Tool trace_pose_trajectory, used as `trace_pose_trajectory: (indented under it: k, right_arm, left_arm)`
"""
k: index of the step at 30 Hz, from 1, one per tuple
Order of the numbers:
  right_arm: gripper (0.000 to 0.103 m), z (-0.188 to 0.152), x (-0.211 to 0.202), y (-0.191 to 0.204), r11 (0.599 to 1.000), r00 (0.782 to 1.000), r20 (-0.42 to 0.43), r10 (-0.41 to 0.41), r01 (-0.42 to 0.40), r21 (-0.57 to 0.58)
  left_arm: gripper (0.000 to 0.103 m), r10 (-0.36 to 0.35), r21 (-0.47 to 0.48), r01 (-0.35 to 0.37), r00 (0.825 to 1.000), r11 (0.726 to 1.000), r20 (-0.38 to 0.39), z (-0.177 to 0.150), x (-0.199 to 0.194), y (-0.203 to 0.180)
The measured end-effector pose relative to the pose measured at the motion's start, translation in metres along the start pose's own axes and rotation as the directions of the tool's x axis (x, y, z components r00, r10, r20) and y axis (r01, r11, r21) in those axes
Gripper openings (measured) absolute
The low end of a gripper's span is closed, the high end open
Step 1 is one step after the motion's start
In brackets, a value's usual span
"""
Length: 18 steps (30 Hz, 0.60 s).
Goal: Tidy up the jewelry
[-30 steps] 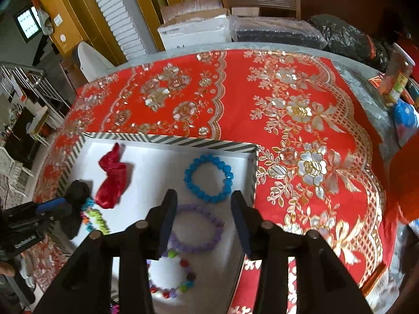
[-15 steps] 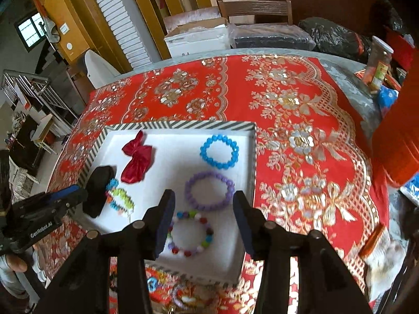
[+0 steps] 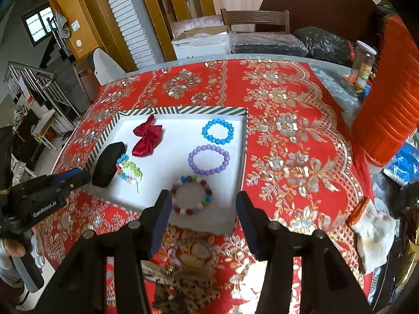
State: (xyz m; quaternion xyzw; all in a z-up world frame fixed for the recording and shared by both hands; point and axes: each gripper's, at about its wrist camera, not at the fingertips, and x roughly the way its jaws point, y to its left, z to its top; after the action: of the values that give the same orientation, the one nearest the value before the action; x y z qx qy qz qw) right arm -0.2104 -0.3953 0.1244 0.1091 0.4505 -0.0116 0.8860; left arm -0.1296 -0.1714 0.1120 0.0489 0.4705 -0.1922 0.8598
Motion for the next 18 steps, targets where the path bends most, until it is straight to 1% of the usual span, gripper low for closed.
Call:
trace_pose_trajectory:
  k: [9, 13, 18]
  right_arm:
    - [0.054, -0.029, -0.015, -0.012, 1.0, 1.0, -0.017, 0.007, -0.007, -0.01]
    - [0.054, -0.041, -0.018, -0.016, 1.0, 1.0, -0.024, 0.013, -0.013, -0.018]
    - [0.054, -0.057, -0.017, -0.021, 0.999, 0.999, -0.05, 0.02, -0.021, -0.024]
  left_arm:
    - [0.014, 0.009, 0.001, -0.009, 1.0, 1.0, 0.012, -0.017, -0.016, -0.007]
    - [0.014, -0.006, -0.017, 0.006, 1.0, 1.0, 0.001, -0.023, -0.019, -0.004]
    - [0.014, -0.05, -0.047, 0.048, 0.998, 0.998, -0.038, -0.034, -0.017, 0.003]
